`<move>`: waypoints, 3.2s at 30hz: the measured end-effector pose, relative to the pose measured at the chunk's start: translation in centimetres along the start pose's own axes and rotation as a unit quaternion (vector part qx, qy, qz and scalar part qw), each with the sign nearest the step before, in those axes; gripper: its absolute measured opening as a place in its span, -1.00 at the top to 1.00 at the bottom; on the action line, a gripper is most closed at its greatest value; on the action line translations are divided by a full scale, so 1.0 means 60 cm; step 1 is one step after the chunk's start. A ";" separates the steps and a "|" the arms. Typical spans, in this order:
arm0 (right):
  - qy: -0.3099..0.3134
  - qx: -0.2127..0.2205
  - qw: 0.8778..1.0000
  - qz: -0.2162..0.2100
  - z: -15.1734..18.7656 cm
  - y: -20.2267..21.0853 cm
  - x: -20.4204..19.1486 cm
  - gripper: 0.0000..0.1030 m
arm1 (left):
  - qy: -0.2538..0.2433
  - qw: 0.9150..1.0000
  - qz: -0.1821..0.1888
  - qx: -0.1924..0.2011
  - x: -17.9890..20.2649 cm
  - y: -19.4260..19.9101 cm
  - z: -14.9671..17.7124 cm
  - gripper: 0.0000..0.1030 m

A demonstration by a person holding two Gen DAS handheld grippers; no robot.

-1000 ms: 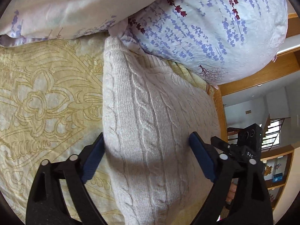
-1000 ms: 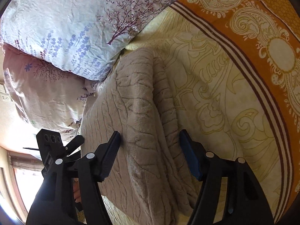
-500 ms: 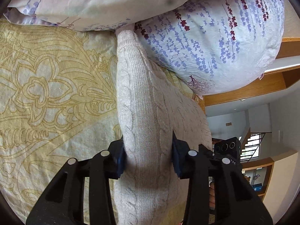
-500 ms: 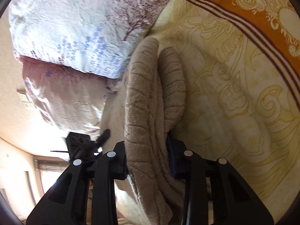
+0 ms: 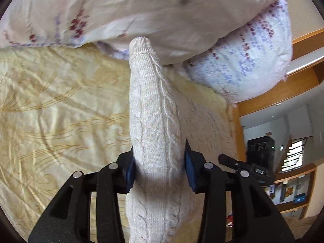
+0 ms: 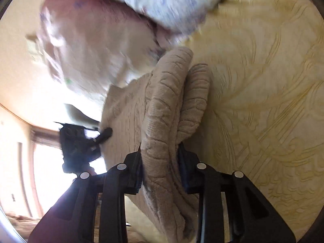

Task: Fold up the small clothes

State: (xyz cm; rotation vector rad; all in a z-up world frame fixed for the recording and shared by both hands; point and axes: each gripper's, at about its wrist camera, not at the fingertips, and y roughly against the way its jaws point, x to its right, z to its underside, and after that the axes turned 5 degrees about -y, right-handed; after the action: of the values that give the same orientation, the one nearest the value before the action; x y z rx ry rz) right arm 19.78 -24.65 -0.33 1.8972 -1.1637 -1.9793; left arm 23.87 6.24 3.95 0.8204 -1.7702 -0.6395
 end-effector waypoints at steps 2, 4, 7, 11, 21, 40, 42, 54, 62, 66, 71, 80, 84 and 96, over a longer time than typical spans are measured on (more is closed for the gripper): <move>-0.006 0.000 1.000 0.006 -0.002 -0.004 0.002 0.34 | 0.007 1.000 -0.010 0.012 -0.016 -0.011 0.010 0.01; 0.000 0.001 1.000 0.019 -0.010 0.006 -0.008 0.28 | 0.012 0.999 -0.022 0.022 -0.010 -0.010 0.010 -0.08; 0.006 0.046 0.999 0.024 -0.017 0.046 -0.014 0.21 | -0.024 0.994 -0.084 0.060 0.023 0.016 0.007 -0.11; -0.006 0.095 0.995 0.014 -0.033 0.077 -0.008 0.21 | -0.101 0.979 -0.120 0.130 0.085 0.062 0.016 -0.44; 0.036 0.091 0.993 0.058 -0.059 0.042 -0.035 0.84 | -0.145 0.984 -0.077 0.065 0.140 -0.020 0.010 -0.46; 0.202 0.142 0.963 0.112 0.039 0.097 -0.102 0.43 | -0.188 0.970 -0.117 0.095 0.144 0.024 0.040 -0.46; 0.229 0.128 0.956 0.129 0.065 0.084 -0.113 0.45 | -0.194 0.968 -0.129 0.093 0.141 0.026 0.058 -0.46; 0.314 0.100 0.911 0.247 0.142 0.010 -0.099 0.47 | -0.209 0.961 -0.172 0.060 0.126 -0.022 0.085 -0.47; 0.362 0.129 0.872 0.302 0.171 -0.005 -0.113 0.46 | -0.213 0.956 -0.184 0.078 0.130 -0.024 0.094 -0.57; 0.346 0.151 0.881 0.285 0.193 0.037 -0.115 0.46 | -0.193 0.956 -0.191 0.112 0.135 0.021 0.133 -0.57; 0.330 0.120 0.882 0.314 0.203 0.022 -0.094 0.46 | -0.147 0.960 -0.229 0.066 0.089 0.000 0.172 -0.57; 0.327 0.128 0.876 0.331 0.219 0.022 -0.084 0.45 | -0.111 0.967 -0.222 0.061 0.060 0.010 0.204 -0.60; 0.325 0.133 0.873 0.338 0.231 0.031 -0.081 0.45 | -0.105 0.965 -0.230 0.064 0.053 0.028 0.226 -0.67; 0.230 0.186 0.882 0.366 0.256 0.076 -0.070 0.24 | -0.089 0.956 -0.275 0.056 0.067 0.044 0.265 -0.86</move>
State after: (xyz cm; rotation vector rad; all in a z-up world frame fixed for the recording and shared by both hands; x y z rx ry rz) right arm 4.91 -18.91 4.05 1.5650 -1.8188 -0.8991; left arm 7.29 5.37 3.15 1.3940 -1.7515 -1.0062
